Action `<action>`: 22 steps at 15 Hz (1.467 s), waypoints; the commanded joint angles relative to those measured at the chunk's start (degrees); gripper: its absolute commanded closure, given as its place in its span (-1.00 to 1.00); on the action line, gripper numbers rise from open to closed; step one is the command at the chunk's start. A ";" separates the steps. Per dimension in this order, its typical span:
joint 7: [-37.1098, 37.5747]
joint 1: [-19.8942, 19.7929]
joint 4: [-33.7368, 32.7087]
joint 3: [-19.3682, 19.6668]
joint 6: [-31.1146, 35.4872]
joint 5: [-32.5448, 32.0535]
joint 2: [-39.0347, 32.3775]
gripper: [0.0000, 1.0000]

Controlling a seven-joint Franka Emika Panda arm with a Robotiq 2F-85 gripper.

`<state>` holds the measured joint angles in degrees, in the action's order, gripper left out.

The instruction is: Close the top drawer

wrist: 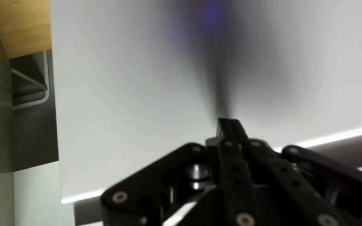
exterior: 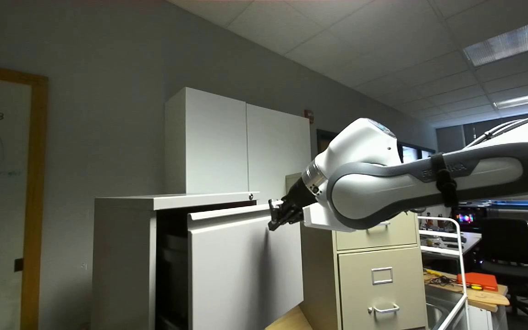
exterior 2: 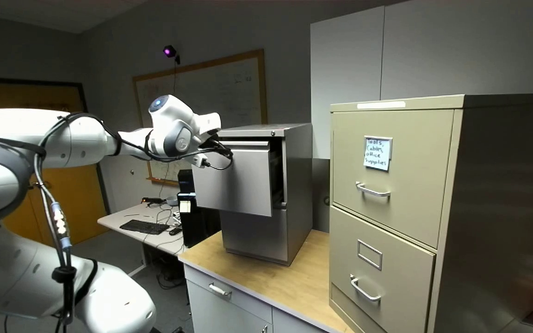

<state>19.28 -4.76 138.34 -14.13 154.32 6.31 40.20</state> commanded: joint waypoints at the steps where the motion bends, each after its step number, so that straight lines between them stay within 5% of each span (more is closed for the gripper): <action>1: 4.64 -3.14 -4.48 -3.28 4.09 -2.73 -3.55 1.00; 9: 7.45 -5.62 -9.89 -6.44 5.91 -4.59 -9.07 1.00; 22: 6.87 -5.71 -27.62 -11.49 4.58 -8.68 -29.34 1.00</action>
<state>24.81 -9.79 117.69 -23.43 159.42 -1.10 17.81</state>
